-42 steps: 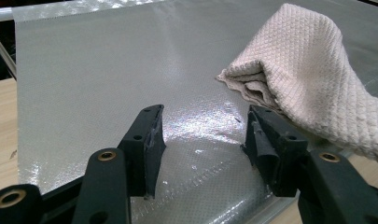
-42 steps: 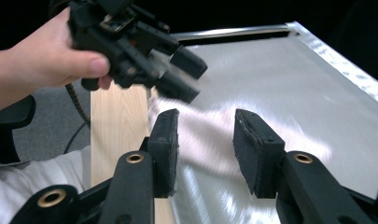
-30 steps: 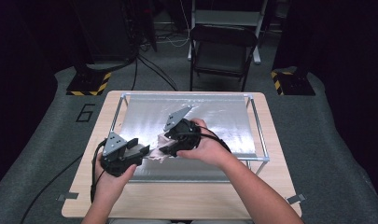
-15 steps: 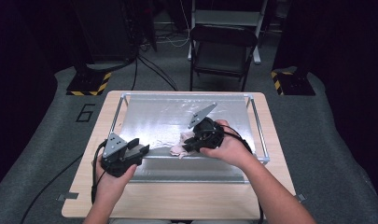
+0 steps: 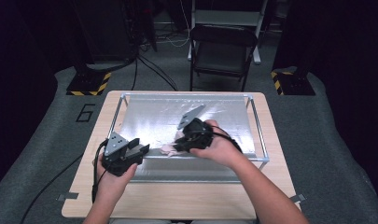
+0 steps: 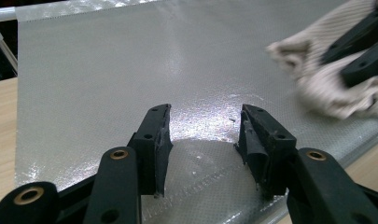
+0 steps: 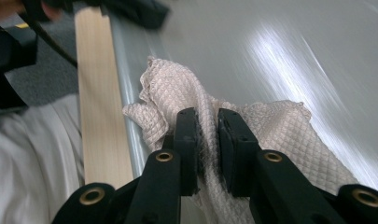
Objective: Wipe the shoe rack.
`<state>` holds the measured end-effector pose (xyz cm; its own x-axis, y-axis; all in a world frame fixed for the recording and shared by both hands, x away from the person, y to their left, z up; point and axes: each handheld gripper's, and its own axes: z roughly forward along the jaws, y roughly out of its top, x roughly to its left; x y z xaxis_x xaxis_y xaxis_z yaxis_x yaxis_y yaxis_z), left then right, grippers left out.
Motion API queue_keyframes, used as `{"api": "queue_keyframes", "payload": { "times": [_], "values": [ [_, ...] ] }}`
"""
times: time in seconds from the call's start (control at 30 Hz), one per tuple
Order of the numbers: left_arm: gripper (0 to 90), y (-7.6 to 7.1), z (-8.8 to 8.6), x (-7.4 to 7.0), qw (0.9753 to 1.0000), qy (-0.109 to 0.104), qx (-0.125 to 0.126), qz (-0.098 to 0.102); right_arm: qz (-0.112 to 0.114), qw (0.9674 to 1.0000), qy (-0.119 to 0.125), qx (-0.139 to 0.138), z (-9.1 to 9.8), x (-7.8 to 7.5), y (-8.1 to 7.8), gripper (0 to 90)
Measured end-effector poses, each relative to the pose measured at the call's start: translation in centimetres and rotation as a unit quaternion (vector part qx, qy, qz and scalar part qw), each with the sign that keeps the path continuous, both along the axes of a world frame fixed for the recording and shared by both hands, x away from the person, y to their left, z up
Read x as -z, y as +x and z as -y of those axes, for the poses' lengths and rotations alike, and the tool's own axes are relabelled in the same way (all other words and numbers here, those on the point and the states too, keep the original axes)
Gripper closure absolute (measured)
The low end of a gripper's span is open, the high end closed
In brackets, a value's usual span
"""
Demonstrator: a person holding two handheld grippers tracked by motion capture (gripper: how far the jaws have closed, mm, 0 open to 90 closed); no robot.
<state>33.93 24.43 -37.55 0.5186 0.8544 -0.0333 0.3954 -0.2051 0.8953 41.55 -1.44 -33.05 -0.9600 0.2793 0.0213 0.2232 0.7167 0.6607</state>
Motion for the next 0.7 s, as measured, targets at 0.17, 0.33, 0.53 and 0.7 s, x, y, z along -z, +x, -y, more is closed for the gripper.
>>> {"api": "queue_keyframes", "payload": {
  "times": [0.17,0.33,0.53,0.7],
  "values": [
    [53.0,0.0,0.0,0.0,1.0,-0.001,-0.002,0.002,-0.017,0.9987,-0.012,0.046,7.1,-0.3,0.0,78.0],
    [53.0,0.0,0.1,0.1,1.0,-0.002,-0.006,0.002,-0.028,0.9971,-0.005,0.07,11.7,-0.4,-0.3,78.0],
    [53.1,-0.1,0.2,0.1,1.0,0.0,-0.008,0.005,-0.01,0.9975,-0.032,0.062,8.4,-0.5,-0.4,79.0],
    [53.1,-0.1,0.1,0.1,1.0,0.0,-0.006,0.005,-0.002,0.9983,-0.024,0.053,3.2,-0.2,0.2,78.4]
  ]
}}
